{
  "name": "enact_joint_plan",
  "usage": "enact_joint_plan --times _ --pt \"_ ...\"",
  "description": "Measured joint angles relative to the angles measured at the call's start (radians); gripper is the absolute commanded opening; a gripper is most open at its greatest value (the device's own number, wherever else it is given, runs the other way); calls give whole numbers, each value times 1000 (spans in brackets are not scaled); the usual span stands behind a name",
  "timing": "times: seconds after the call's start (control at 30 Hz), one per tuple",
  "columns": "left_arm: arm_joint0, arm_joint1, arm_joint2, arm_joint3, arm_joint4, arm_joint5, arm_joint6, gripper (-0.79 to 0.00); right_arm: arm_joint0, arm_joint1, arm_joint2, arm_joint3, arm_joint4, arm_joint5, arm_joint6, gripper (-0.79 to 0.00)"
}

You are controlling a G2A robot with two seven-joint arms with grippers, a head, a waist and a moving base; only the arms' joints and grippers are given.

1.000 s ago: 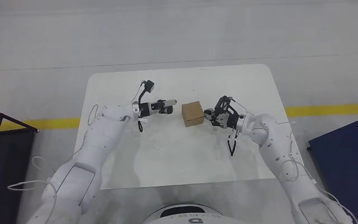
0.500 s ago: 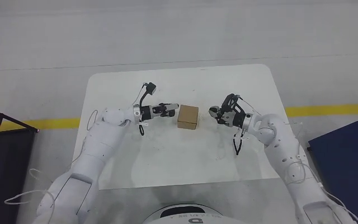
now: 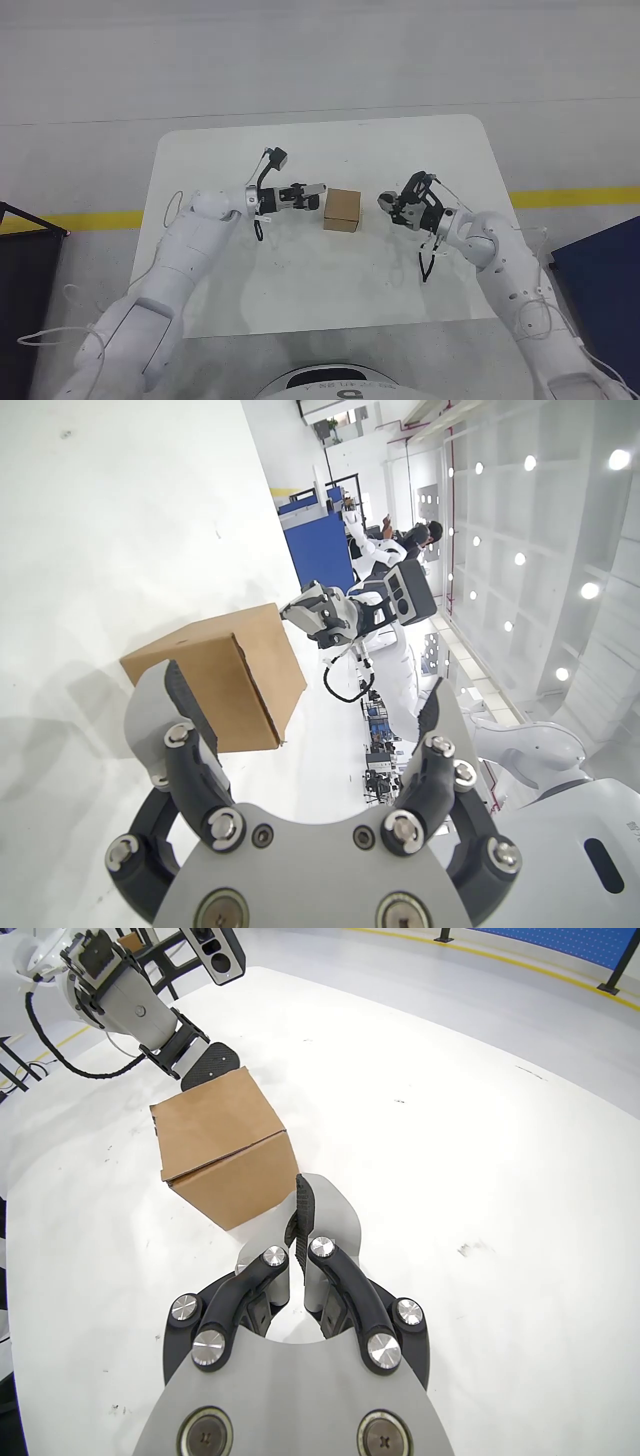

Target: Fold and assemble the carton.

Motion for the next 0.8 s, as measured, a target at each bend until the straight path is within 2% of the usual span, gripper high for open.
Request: enact_joint_plan --times 0.2,0.37,0.53,0.8 --pt "-17 -12 27 -16 -6 4 -13 0 -4 -3 -38 -19 -17 7 9 -785" --pt "-15 -16 34 15 -13 -16 -3 0 -7 0 -35 -26 -19 20 -7 -785" --pt "-3 -1 8 38 -6 -42 12 0 -20 5 -17 -49 -9 26 -27 -785" --pt "35 33 -47 -13 17 -60 34 0 4 -3 -84 -31 -6 12 15 -785"
